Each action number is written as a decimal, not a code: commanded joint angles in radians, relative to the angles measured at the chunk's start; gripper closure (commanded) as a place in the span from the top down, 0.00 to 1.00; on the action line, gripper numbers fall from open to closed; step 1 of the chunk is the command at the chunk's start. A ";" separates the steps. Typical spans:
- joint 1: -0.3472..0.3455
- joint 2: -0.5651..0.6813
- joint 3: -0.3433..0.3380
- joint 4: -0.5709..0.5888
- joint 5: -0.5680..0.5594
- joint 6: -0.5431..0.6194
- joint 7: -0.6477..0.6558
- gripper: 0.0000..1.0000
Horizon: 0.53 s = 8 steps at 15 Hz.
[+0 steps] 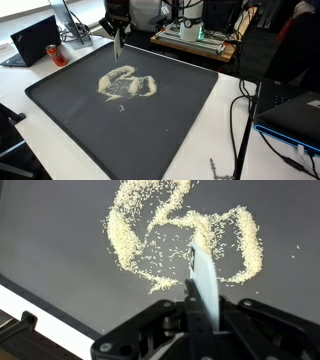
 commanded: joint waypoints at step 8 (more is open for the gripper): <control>-0.063 0.019 -0.065 0.242 0.113 -0.343 -0.221 0.01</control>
